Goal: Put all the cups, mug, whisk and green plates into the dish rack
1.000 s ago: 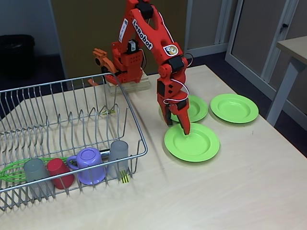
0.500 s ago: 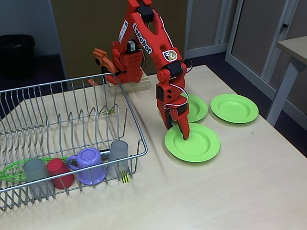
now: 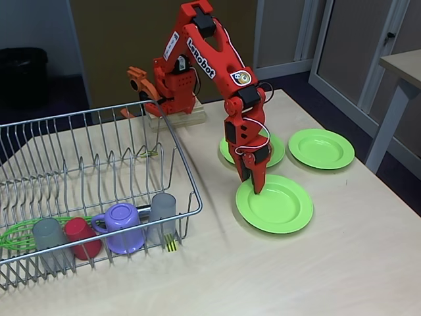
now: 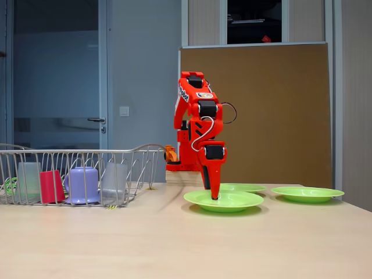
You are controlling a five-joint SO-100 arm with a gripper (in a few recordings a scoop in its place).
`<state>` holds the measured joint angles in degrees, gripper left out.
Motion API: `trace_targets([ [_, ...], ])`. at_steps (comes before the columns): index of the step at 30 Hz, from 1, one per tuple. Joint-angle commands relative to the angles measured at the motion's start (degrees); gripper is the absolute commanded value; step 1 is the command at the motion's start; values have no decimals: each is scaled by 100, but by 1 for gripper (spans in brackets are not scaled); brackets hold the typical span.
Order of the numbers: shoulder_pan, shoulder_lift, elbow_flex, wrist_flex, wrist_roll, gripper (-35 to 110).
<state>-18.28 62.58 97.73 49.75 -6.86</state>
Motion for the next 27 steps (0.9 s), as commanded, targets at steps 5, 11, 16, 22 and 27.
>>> trace_targets([
  [5, -466, 255, -993, 1028, 571, 0],
  [11, -729, 290, -2329, 2004, 888, 0],
  [16, -817, 176, -3489, 2795, 976, 0],
  [22, -729, -193, -5177, 3894, 1310, 0],
  [27, -448, -246, -6469, 4720, 1318, 0],
])
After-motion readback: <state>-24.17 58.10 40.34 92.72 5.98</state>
